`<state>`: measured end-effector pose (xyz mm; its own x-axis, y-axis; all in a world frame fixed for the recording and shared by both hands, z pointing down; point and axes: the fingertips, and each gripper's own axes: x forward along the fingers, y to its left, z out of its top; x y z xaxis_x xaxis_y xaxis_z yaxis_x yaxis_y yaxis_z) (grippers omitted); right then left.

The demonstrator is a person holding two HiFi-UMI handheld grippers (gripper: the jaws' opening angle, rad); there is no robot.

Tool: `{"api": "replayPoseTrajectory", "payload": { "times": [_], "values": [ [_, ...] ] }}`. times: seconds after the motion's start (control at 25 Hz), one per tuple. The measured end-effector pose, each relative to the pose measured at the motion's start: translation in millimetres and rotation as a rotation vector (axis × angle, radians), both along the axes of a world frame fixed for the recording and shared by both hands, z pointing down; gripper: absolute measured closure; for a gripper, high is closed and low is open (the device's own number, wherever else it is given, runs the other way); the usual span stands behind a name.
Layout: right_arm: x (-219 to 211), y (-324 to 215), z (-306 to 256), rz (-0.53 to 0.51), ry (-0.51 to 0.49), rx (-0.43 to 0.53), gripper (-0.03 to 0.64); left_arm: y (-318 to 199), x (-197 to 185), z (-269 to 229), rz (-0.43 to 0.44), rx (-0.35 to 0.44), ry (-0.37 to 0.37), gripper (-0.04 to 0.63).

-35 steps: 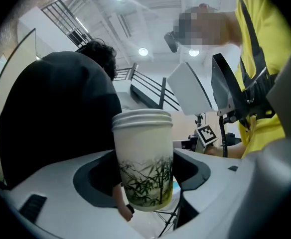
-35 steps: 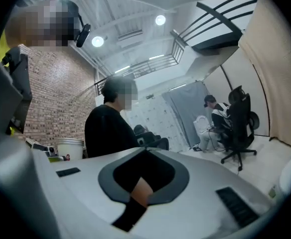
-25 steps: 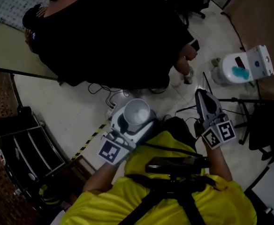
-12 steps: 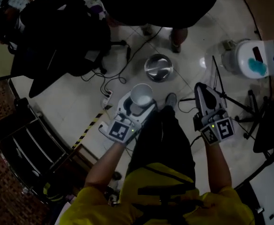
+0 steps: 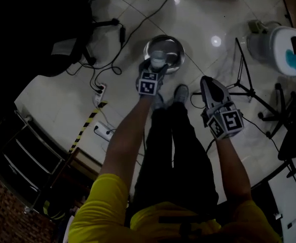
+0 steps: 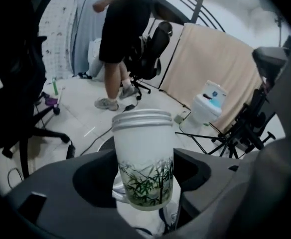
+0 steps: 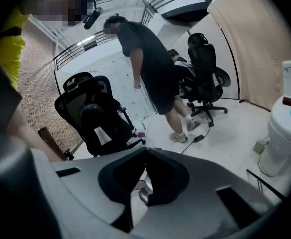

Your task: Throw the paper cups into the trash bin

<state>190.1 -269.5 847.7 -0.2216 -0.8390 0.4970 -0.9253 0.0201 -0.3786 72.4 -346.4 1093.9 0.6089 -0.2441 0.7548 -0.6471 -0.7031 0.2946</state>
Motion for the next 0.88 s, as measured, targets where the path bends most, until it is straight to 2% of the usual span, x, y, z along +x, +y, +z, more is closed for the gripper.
{"api": "replayPoseTrajectory", "payload": {
  "times": [0.16, 0.32, 0.44, 0.56, 0.64, 0.72, 0.8, 0.88],
  "values": [
    [-6, -5, 40, -0.02, -0.002, -0.044, 0.609, -7, -8, 49, -0.066, -0.095, -0.094, 0.268],
    [-10, -4, 64, -0.022, -0.01, -0.095, 0.609, 6, -13, 72, -0.073, -0.181, -0.148, 0.268],
    [-14, -6, 72, -0.023, -0.016, -0.125, 0.609, 5, -14, 77, -0.061, -0.189, -0.157, 0.241],
    [-12, -15, 70, -0.015, -0.015, -0.118, 0.609, 1, -15, 76, -0.072, -0.18, -0.15, 0.25],
    [-10, -22, 65, -0.006, -0.012, -0.108, 0.609, -5, -20, 68, -0.092, -0.16, -0.126, 0.25],
    [-8, -29, 59, 0.004, -0.012, -0.101, 0.609, -14, -24, 37, -0.124, -0.118, -0.059, 0.261],
    [-7, -33, 50, 0.016, -0.016, -0.093, 0.609, -18, -30, -10, -0.143, -0.064, 0.029, 0.268],
    [-7, -37, 37, 0.03, -0.023, -0.081, 0.609, -16, -39, -71, -0.142, -0.008, 0.115, 0.306]
  ]
}}
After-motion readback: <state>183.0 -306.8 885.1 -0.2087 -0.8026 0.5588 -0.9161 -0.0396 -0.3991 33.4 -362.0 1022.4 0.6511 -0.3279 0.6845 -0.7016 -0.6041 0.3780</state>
